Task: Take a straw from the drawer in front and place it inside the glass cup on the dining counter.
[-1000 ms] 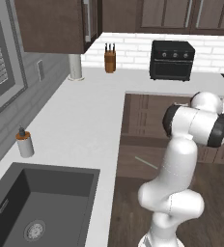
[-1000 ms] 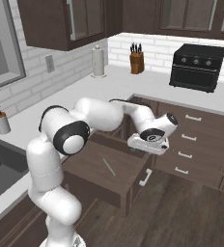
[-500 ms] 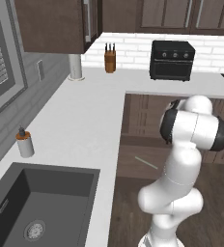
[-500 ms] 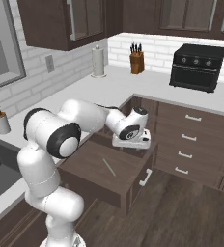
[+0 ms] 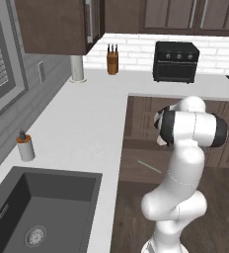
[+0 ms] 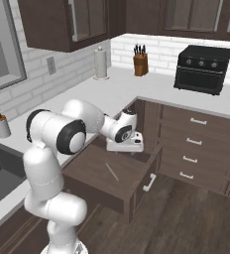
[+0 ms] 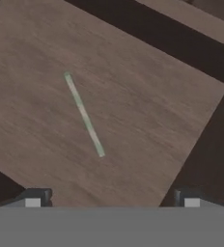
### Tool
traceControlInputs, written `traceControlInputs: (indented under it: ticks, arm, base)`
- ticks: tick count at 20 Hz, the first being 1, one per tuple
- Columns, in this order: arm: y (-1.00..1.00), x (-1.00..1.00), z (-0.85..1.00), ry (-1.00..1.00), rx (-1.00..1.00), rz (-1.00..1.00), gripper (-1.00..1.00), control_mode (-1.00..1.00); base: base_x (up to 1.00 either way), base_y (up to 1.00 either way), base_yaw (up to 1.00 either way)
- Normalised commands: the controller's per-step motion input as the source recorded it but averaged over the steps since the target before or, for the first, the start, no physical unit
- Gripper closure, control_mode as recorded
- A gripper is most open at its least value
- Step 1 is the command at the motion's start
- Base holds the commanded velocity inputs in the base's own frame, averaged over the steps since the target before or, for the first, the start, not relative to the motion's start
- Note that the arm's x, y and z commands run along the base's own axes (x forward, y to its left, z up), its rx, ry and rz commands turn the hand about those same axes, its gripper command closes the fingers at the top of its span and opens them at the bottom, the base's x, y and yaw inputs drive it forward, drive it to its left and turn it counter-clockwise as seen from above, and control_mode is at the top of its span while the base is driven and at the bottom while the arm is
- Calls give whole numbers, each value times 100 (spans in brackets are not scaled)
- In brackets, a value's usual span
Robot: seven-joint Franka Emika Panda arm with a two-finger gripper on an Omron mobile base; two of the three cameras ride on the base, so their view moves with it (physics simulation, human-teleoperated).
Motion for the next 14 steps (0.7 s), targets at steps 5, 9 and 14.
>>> traceControlInputs:
  ticks: [5, 9, 14]
  arm:
    - [59, 25, -38, 13, -1, 0, -100, -100]
    - [41, 35, -40, 8, -2, 0, -100, -100]
    - [16, 42, -44, 1, -4, 0, -100, -100]
  base:
    - [0, 0, 0]
    - [0, 0, 0]
    - [0, 0, 0]
